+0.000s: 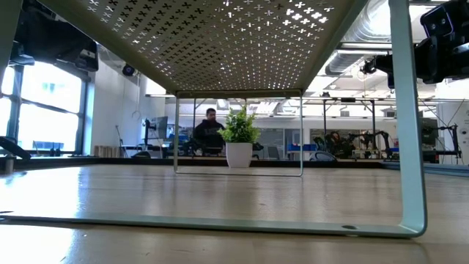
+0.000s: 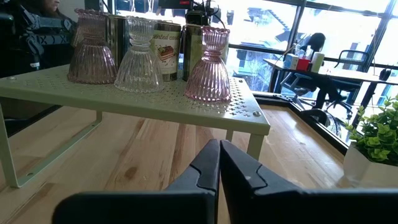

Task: Pick & Place candle stick holders
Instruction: Return to Home Position

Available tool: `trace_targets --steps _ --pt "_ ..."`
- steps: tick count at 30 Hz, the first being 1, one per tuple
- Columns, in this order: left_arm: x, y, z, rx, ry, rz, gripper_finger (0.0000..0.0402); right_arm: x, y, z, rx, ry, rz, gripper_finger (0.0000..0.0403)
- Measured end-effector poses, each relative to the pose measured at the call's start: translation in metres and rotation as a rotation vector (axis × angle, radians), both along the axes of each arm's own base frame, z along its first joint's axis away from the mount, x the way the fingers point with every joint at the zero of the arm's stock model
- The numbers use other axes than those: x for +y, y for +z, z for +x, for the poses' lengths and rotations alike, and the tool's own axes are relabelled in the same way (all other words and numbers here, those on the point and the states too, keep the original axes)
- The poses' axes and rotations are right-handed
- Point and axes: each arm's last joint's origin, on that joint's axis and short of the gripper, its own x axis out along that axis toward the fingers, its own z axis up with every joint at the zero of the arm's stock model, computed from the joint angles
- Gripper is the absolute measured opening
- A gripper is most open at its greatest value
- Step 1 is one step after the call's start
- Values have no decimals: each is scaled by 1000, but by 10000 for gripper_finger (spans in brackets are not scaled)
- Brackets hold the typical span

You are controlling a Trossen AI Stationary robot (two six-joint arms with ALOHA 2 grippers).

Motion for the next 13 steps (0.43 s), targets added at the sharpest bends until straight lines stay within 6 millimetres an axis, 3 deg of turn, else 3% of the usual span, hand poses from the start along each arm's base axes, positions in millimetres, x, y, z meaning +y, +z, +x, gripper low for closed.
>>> trace_targets --steps 13 --pt "0 0 0 0 0 0 0 0 0 0 0 0 0 5"
